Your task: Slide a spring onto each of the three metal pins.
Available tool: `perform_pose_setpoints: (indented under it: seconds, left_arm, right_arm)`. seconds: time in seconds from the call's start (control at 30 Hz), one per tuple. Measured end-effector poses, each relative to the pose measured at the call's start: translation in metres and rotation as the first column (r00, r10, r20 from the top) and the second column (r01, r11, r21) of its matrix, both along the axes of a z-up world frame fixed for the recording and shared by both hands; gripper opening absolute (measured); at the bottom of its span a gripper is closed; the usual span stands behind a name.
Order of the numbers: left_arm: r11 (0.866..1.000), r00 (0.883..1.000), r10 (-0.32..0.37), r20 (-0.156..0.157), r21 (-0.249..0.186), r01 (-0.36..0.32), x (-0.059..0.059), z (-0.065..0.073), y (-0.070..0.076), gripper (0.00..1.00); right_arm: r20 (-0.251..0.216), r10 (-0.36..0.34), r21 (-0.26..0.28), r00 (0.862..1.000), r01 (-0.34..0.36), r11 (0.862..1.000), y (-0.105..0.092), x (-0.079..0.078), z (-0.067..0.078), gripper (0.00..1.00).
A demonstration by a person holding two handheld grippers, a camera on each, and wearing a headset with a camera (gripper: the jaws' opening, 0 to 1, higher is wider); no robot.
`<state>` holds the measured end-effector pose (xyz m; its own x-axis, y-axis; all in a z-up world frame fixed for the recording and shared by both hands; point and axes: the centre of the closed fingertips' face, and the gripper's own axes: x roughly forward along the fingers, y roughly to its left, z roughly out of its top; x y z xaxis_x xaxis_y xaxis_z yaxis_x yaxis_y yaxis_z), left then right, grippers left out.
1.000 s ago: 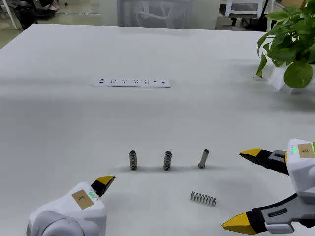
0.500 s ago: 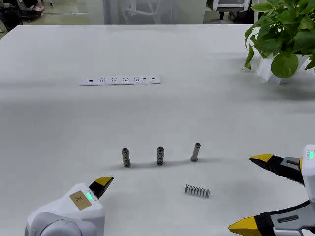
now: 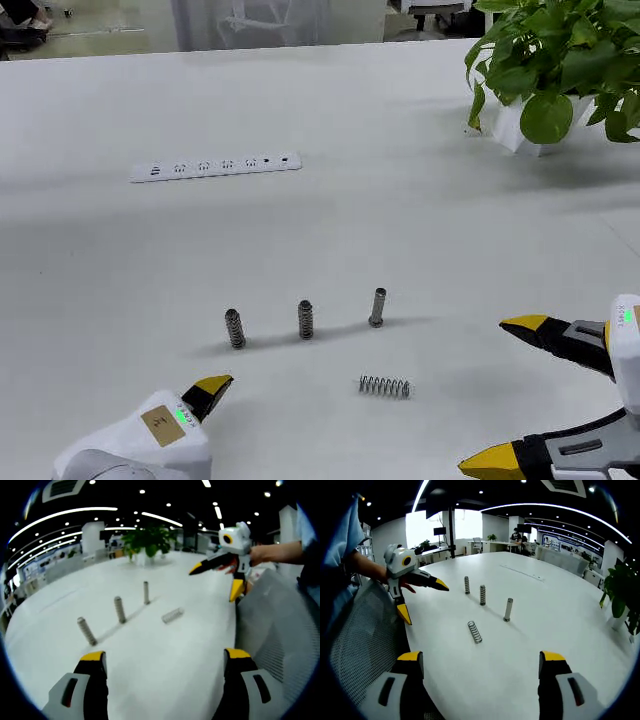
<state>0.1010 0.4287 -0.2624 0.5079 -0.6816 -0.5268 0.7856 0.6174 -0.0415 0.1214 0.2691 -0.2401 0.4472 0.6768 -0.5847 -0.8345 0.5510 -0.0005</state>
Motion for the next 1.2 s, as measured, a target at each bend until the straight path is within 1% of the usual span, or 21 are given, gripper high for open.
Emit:
perform_pose_setpoints:
  seconds: [0.17, 0.2, 0.27, 0.33, 0.43, 0.5, 0.53, 0.57, 0.6, 0.63, 0.67, 0.73, 0.83, 0.87, 0.9, 0.93, 1.0, 1.07, 1.1, 1.13, 1.2]
  left_arm:
    - [0.993, 0.993, -0.118, 0.027, 0.033, 0.117, 0.008, 0.006, -0.022, 0.94]
    - [0.988, 0.987, -0.155, 0.041, 0.034, 0.154, 0.011, 0.009, -0.029, 0.92]
    - [0.979, 0.979, -0.200, 0.044, 0.038, 0.199, 0.016, 0.011, -0.038, 0.85]
    - [0.966, 0.962, -0.259, 0.088, 0.044, 0.256, 0.024, 0.016, -0.050, 0.76]
    - [0.951, 0.948, -0.306, 0.084, 0.077, 0.300, 0.036, 0.012, -0.062, 0.76]
    - [0.941, 0.939, -0.333, 0.083, 0.095, 0.325, 0.041, 0.011, -0.066, 0.70]
    - [0.938, 0.937, -0.341, 0.079, 0.099, 0.333, 0.042, 0.010, -0.067, 0.65]
    - [0.928, 0.929, -0.364, 0.063, 0.108, 0.357, 0.043, 0.007, -0.070, 0.62]
    - [0.911, 0.917, -0.398, 0.027, 0.127, 0.392, 0.039, 0.001, -0.070, 0.60]
    - [0.896, 0.904, -0.426, 0.017, 0.146, 0.420, 0.039, -0.002, -0.072, 0.56]
    - [0.886, 0.896, -0.443, 0.013, 0.157, 0.436, 0.039, -0.004, -0.073, 0.53]
    - [0.878, 0.891, -0.455, 0.008, 0.173, 0.446, 0.041, -0.008, -0.076, 0.47]
    - [0.873, 0.888, -0.461, -0.001, 0.180, 0.453, 0.045, -0.010, -0.081, 0.45]
    - [0.872, 0.887, -0.462, -0.007, 0.176, 0.456, 0.046, -0.010, -0.082, 0.44]
    - [0.867, 0.883, -0.469, -0.025, 0.180, 0.465, 0.047, -0.012, -0.083, 0.42]
    - [0.862, 0.880, -0.475, -0.027, 0.188, 0.471, 0.047, -0.012, -0.084, 0.39]
    - [0.853, 0.875, -0.481, -0.051, 0.202, 0.480, 0.048, -0.015, -0.084, 0.37]
    - [0.853, 0.878, -0.476, -0.053, 0.215, 0.475, 0.052, -0.016, -0.083, 0.32]
    - [0.845, 0.873, -0.484, -0.059, 0.229, 0.484, 0.053, -0.018, -0.082, 0.30]
    - [0.844, 0.872, -0.485, -0.061, 0.229, 0.486, 0.054, -0.018, -0.082, 0.28]
    - [0.838, 0.870, -0.486, -0.080, 0.240, 0.490, 0.055, -0.021, -0.081, 0.29]
  right_arm:
    - [-0.010, -0.001, 0.002, 1.000, 0.001, 1.000, 0.000, -0.003, -0.003, 0.96]
    - [-0.009, -0.004, 0.003, 1.000, 0.004, 1.000, 0.000, -0.002, -0.003, 0.96]
    - [-0.010, -0.008, 0.010, 1.000, 0.008, 1.000, 0.000, -0.003, -0.002, 0.96]
    - [-0.012, -0.015, 0.017, 1.000, 0.015, 1.000, 0.000, -0.003, -0.002, 0.96]
    - [-0.013, -0.023, 0.022, 1.000, 0.024, 0.999, 0.000, -0.004, -0.002, 0.96]
    - [-0.018, -0.028, 0.025, 0.999, 0.028, 0.999, 0.000, -0.006, -0.002, 0.95]
    - [-0.018, -0.028, 0.026, 0.999, 0.029, 0.999, -0.001, -0.007, -0.002, 0.95]
    - [-0.024, -0.029, 0.025, 0.999, 0.030, 0.999, -0.001, -0.009, -0.003, 0.95]
    - [-0.030, -0.029, 0.026, 0.999, 0.030, 0.999, -0.001, -0.010, -0.003, 0.95]
    - [-0.033, -0.027, 0.029, 0.999, 0.028, 0.999, 0.000, -0.012, -0.002, 0.95]
    - [-0.033, -0.027, 0.029, 0.999, 0.028, 0.999, 0.000, -0.013, -0.002, 0.95]
    - [-0.033, -0.031, 0.031, 0.999, 0.032, 0.999, 0.000, -0.015, -0.001, 0.94]
    - [-0.036, -0.041, 0.039, 0.999, 0.042, 0.998, 0.000, -0.017, 0.000, 0.94]
    - [-0.040, -0.042, 0.040, 0.998, 0.043, 0.998, -0.001, -0.018, 0.000, 0.94]
    - [-0.045, -0.041, 0.036, 0.998, 0.042, 0.998, -0.001, -0.019, -0.002, 0.94]
    - [-0.047, -0.040, 0.033, 0.998, 0.042, 0.999, -0.001, -0.020, -0.003, 0.94]
    - [-0.055, -0.041, 0.032, 0.998, 0.043, 0.999, -0.002, -0.022, -0.004, 0.94]
    - [-0.055, -0.048, 0.037, 0.997, 0.050, 0.998, -0.002, -0.022, -0.004, 0.94]
    - [-0.058, -0.052, 0.044, 0.997, 0.054, 0.998, -0.002, -0.021, -0.003, 0.94]
    - [-0.061, -0.053, 0.046, 0.997, 0.056, 0.997, -0.002, -0.021, -0.003, 0.94]
    - [-0.061, -0.054, 0.046, 0.997, 0.057, 0.997, -0.003, -0.021, -0.003, 0.94]
